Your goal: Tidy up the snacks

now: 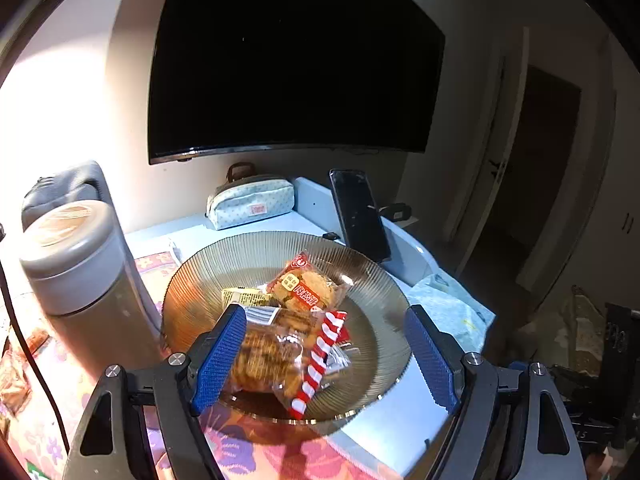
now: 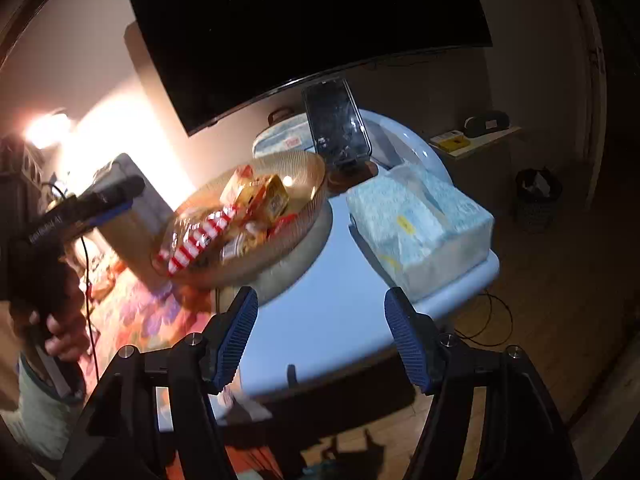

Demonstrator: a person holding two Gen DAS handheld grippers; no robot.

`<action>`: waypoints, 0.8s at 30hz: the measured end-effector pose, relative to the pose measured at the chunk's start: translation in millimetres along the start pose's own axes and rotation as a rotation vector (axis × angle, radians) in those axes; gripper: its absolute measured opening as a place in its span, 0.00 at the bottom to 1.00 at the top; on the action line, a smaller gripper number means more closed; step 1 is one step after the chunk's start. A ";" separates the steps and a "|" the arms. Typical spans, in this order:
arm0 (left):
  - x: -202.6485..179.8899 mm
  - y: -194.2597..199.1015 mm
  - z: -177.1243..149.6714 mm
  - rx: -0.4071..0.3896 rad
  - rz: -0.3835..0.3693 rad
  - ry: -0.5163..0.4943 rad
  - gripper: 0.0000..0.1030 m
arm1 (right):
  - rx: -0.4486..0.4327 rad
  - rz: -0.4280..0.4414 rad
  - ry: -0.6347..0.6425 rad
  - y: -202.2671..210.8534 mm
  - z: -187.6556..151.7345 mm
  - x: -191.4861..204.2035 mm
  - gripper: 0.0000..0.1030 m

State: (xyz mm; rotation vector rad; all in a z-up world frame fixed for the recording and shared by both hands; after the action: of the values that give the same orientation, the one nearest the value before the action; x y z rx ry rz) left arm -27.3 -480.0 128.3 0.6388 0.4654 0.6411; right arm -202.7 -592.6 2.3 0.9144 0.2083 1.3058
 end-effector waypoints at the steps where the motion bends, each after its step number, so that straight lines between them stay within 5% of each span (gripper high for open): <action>1: 0.8 5.9 -1.9 -0.005 -0.005 0.003 0.77 | -0.002 0.020 0.000 1.2 -1.7 3.5 0.64; 11: 46.9 75.4 -32.8 -0.041 0.013 0.086 0.77 | 0.047 0.221 0.159 -22.9 1.4 111.1 0.68; 17: 137.6 140.5 -71.2 -0.077 0.154 0.206 0.77 | 0.101 0.349 0.328 -48.8 -1.4 211.4 0.74; 24: 264.4 216.3 -147.9 -0.099 0.324 0.456 0.80 | 0.229 0.466 0.474 -96.1 -19.3 318.1 0.75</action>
State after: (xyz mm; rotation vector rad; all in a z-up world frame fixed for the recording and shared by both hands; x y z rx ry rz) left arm -10.7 -108.4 114.5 0.4742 0.7565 1.1211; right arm -48.7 -299.4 35.8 0.8602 0.5456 1.9575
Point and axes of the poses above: each gripper's, at about its wrist camera, not at the fingertips, and y roughly against the way its jaws point, x to its left, z to its top, the point moved 9 cm from there along -y, roughly the way its jaws point, and after that the axes turned 11 degrees about x, right-handed, at the moved point
